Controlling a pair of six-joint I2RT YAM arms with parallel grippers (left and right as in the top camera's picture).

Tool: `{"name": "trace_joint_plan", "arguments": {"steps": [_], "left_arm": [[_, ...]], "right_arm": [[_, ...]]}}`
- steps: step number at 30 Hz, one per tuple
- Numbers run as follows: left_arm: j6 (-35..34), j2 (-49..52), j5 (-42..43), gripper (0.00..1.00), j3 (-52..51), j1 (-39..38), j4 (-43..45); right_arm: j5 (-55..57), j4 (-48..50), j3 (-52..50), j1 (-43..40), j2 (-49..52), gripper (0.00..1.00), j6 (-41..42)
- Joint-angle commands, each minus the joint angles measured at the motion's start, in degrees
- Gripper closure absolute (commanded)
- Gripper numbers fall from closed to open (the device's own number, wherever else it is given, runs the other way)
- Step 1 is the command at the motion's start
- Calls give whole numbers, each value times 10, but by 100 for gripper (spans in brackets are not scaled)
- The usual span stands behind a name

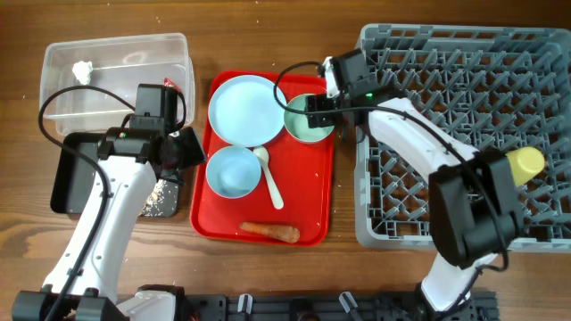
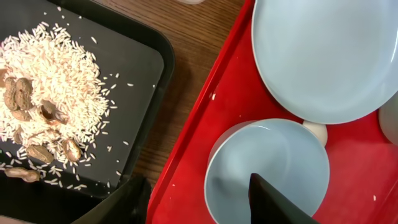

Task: Sort waste into correct bins and load items into the dishwasher rack
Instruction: 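Reach the right gripper to the mint-green cup and grasp it, then carry the mint-green cup with the right gripper into the rack's far corner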

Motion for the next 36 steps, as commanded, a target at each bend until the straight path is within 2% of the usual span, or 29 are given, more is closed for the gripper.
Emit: {"name": "trace_joint_plan", "arguments": {"steps": [1, 2, 3, 6, 7, 8, 13, 16, 18, 20, 25, 30, 33, 36], "left_arm": [[-6, -7, -8, 48, 1, 3, -1], [-6, -7, -7, 48, 1, 3, -1], [-6, -7, -7, 48, 1, 3, -1], [-6, -7, -7, 48, 1, 3, -1], [-6, -7, -4, 48, 1, 3, -1], [-5, -7, -2, 48, 1, 3, -1], [-6, -7, -1, 48, 1, 3, -1], [-5, -7, -1, 48, 1, 3, -1], [-5, -7, -1, 48, 1, 3, -1], [-6, -7, -1, 48, 1, 3, 0], [-6, -7, -1, 48, 1, 3, -1], [-6, -7, -1, 48, 1, 3, -1], [-5, -7, -1, 47, 1, 3, -3], [-5, -7, 14, 46, 1, 3, -3]], "right_arm": [[5, -6, 4, -2, 31, 41, 18], [6, -7, 4, -2, 31, 48, 18], [6, -8, 4, -2, 31, 61, 18], [6, -11, 4, -2, 29, 88, 33], [6, -12, 4, -2, 25, 94, 33], [8, -14, 4, -2, 15, 96, 33], [67, -16, 4, -8, -86, 96, 32], [176, -28, 4, -42, -208, 96, 4], [228, -27, 4, -63, -243, 96, -26], [329, -27, 4, -98, -271, 96, -63], [563, -21, 4, -201, -265, 96, -73], [676, 36, 4, -310, -210, 96, -80], [739, 96, 4, -353, -163, 96, -133], [744, 136, 4, -382, -116, 96, -153]]}}
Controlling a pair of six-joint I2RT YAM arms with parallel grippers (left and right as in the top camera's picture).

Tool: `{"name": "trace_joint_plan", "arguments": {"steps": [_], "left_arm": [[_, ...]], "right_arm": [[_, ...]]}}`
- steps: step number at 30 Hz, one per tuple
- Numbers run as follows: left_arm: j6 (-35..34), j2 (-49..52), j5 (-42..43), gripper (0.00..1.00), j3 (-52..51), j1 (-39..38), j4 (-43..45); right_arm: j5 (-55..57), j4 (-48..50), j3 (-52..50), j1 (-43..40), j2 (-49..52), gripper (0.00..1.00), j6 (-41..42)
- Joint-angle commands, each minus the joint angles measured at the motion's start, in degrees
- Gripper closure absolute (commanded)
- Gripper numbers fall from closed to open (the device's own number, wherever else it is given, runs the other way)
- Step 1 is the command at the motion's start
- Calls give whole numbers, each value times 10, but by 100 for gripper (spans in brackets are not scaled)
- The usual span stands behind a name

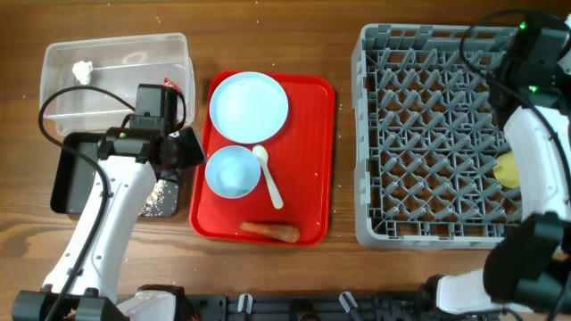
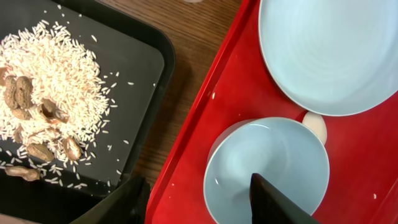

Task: Sort waste into correct bins and load items into the dishwasher rack
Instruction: 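Carry the mint-green cup with the right gripper into the rack's far corner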

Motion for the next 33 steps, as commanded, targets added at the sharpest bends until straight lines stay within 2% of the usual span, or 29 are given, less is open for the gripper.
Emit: {"name": "trace_joint_plan", "arguments": {"steps": [1, 6, 10, 11, 14, 17, 18, 23, 27, 31, 33], "left_arm": [[-5, -7, 13, 46, 1, 3, 0], [-5, -7, 24, 45, 1, 3, 0], [-5, -7, 25, 45, 1, 3, 0], [-5, -7, 25, 45, 1, 3, 0], [-5, -7, 25, 45, 1, 3, 0], [-5, -7, 25, 45, 1, 3, 0], [-5, -7, 25, 44, 1, 3, 0], [-5, -7, 25, 44, 1, 3, 0], [-5, -7, 25, 44, 1, 3, 0], [-5, -7, 25, 44, 1, 3, 0], [-5, -7, 25, 44, 1, 3, 0]], "right_arm": [[56, 25, 4, -27, 56, 96, -39], [21, 28, 3, -24, 131, 96, -33], [-23, -9, 3, 15, 143, 94, 4], [-31, -15, 3, 30, 143, 85, 2], [-40, -52, 3, 70, 143, 71, 0], [-41, -106, 3, 115, 142, 37, -2], [-41, -122, 3, 127, 140, 35, -2], [-50, -191, 3, 169, 102, 32, 39], [-133, -201, 3, 161, 42, 30, 49], [-315, -184, 3, 96, -18, 27, 75], [-474, -159, 4, 28, -39, 26, 75]]}}
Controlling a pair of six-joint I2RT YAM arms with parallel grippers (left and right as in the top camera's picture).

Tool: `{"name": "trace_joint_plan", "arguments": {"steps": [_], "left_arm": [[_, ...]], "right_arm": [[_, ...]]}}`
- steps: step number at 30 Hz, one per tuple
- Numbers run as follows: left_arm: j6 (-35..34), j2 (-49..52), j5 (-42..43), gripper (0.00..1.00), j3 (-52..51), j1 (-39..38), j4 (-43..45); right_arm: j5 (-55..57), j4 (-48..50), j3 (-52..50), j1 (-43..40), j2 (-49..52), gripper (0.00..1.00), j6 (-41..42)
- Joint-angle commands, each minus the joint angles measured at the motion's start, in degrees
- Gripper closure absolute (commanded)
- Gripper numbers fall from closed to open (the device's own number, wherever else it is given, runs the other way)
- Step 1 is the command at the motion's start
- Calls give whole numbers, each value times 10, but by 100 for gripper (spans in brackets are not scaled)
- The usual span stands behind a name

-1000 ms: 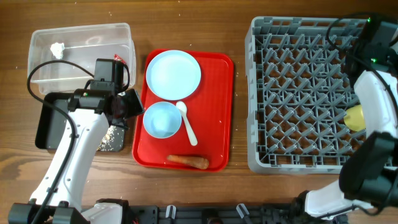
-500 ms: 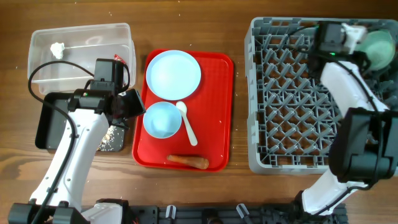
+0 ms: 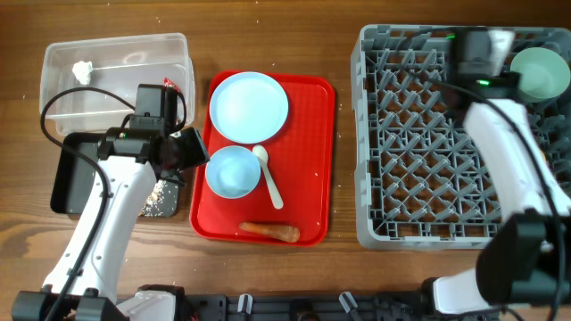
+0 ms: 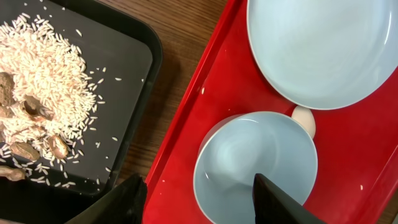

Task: Sort waste into correct bins and load items into the dishwasher rack
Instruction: 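Carry the mint-green cup with the right gripper into the rack's far corner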

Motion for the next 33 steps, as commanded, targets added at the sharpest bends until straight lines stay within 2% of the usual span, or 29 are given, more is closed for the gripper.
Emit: {"name": "trace_joint_plan", "arguments": {"steps": [1, 4, 6, 13, 19, 23, 24, 25, 26, 27, 28, 33], "left_arm": [[-4, -7, 3, 44, 1, 3, 0], [-4, -7, 4, 43, 1, 3, 0], [-4, -7, 5, 42, 1, 3, 0], [-4, -7, 6, 41, 1, 3, 0], [-4, -7, 6, 40, 1, 3, 0], [-4, -7, 7, 40, 1, 3, 0], [-4, -7, 7, 40, 1, 3, 0], [-4, -7, 7, 40, 1, 3, 0], [-4, -7, 7, 40, 1, 3, 0], [-4, -7, 7, 39, 1, 3, 0], [-4, -7, 7, 40, 1, 3, 0], [-4, -7, 8, 40, 1, 3, 0]], "right_arm": [[-268, 28, 3, -96, -31, 27, 20], [-401, 73, 3, -204, -31, 27, 81], [-433, 111, 3, -245, -31, 28, 92], [-378, 146, 3, -297, 4, 33, 121], [-377, 153, 3, -308, 88, 33, 142], [-365, 160, 3, -308, 116, 39, 167], [-365, 160, 3, -308, 121, 45, 167], [-365, 160, 3, -307, 123, 56, 167], [-365, 160, 3, -308, 123, 69, 166], [-365, 161, 3, -308, 122, 88, 166], [-364, 161, 3, -308, 116, 96, 166], [-333, 176, 3, -308, 48, 96, 145]]}}
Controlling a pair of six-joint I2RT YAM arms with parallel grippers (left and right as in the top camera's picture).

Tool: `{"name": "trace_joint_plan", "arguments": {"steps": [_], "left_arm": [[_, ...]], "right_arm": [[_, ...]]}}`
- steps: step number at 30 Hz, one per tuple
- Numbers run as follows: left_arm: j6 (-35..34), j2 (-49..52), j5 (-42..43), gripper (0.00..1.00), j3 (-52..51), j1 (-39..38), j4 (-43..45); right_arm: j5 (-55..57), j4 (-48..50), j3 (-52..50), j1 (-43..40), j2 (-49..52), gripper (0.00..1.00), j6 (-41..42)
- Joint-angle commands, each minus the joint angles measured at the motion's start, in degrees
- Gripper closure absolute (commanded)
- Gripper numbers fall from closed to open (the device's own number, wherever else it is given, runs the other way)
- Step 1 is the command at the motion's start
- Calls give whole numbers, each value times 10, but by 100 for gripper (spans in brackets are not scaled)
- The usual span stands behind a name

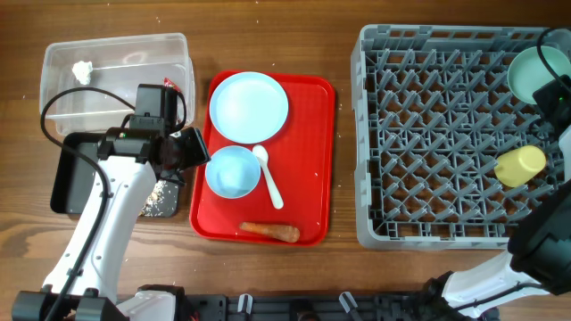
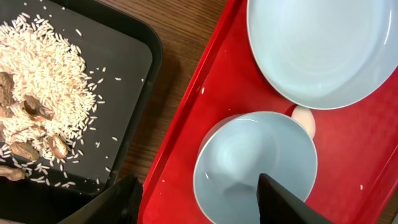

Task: Sort waste into correct bins and load items into the dishwasher rack
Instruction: 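Carry the mint-green cup with the right gripper into the rack's far corner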

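My left gripper [image 1: 189, 150] is open, its fingers [image 2: 280, 202] straddling the left rim of the red tray [image 2: 224, 93] and the small light-blue bowl [image 2: 255, 163]. On the tray lie a light-blue plate [image 1: 249, 107], the bowl [image 1: 232, 171], a white spoon [image 1: 268, 176] and an orange food scrap [image 1: 270, 232]. The grey dishwasher rack [image 1: 428, 134] holds a green bowl [image 1: 533, 73] in its far right corner and a yellow cup [image 1: 519, 165]. Only a white link of the right arm [image 1: 563, 143] shows at the right edge; its gripper is out of view.
A black tray [image 2: 134, 59] with rice and peanuts [image 2: 43, 93] sits left of the red tray. Behind it stands a clear plastic bin [image 1: 116, 76] holding a crumpled white scrap [image 1: 83, 69]. Bare wood table lies between tray and rack.
The right arm, which reached across the rack's back to the green bowl, now shows only at the right edge. The green bowl stays in the rack's corner. My left gripper has hardly moved.
The right gripper was at the green bowl on the red tray's back right corner. Then the bowl was off the tray and the arm stood over the rack's far right. Then the bowl sat in the rack's corner, and now the arm is away from it.
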Motion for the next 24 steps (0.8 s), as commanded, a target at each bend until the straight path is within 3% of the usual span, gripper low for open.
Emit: {"name": "trace_joint_plan", "arguments": {"steps": [1, 5, 8, 10, 24], "left_arm": [[-4, -7, 7, 40, 1, 3, 0], [-4, -7, 7, 40, 1, 3, 0], [-4, -7, 7, 40, 1, 3, 0], [-4, -7, 12, 39, 1, 3, 0], [-4, -7, 20, 40, 1, 3, 0]], "right_arm": [[45, 18, 4, -1, -76, 96, -35], [200, 17, 4, 14, -134, 96, -90], [459, 19, 4, 61, -131, 96, -139], [557, 37, 4, 88, -109, 96, -169], [671, 30, 3, 263, 60, 96, -208]]}}
